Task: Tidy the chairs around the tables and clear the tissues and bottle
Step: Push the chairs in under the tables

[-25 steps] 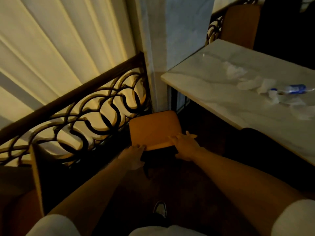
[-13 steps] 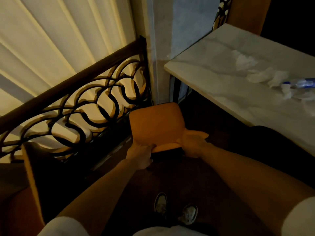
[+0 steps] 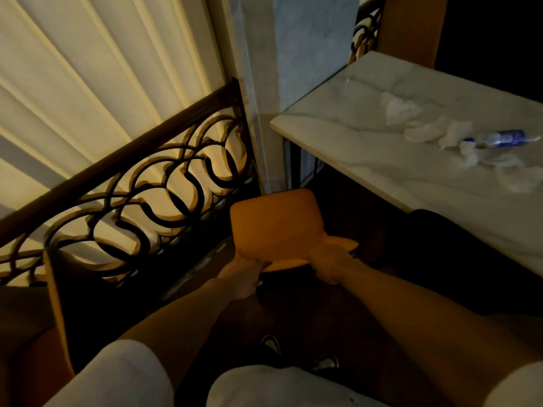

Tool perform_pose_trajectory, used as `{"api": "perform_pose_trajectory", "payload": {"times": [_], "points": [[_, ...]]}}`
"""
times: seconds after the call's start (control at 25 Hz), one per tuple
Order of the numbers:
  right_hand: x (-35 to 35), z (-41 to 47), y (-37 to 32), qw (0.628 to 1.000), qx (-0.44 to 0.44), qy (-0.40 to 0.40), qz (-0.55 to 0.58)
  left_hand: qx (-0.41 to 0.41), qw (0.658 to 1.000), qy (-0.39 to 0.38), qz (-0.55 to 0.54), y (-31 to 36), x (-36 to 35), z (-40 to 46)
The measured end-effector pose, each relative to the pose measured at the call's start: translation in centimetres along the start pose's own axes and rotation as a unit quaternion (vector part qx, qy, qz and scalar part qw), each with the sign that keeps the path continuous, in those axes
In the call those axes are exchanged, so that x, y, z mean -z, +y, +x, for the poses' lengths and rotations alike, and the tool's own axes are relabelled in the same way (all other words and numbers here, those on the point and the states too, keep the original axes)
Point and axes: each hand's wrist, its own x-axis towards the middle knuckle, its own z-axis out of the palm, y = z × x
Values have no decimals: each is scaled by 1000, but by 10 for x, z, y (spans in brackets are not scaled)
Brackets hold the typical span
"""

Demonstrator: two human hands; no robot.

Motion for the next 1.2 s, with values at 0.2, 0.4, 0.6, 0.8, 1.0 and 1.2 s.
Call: {"api": "perform_pose_trajectory", "payload": {"times": [0.2, 0.4, 0.6, 0.8, 1.0, 1.2], "points": [[-3, -20, 25, 998, -52, 20, 24, -47, 998, -12, 47, 19, 9, 24], [-9, -14, 23, 992, -109, 56, 27, -107, 990, 0, 89, 5, 33, 56], [-2, 1, -2, 973, -212, 63, 65, -187, 973, -13, 132, -29, 71, 98], [15, 27, -25, 943, -298, 76, 126, -259, 952, -26, 158, -57, 107, 133], [38, 73, -40, 921, -333, 126, 156, -291, 938, -27, 185, -92, 147, 173], [67, 115, -28, 923, -326, 123, 164, -308, 932, -9, 190, -110, 188, 209]]}}
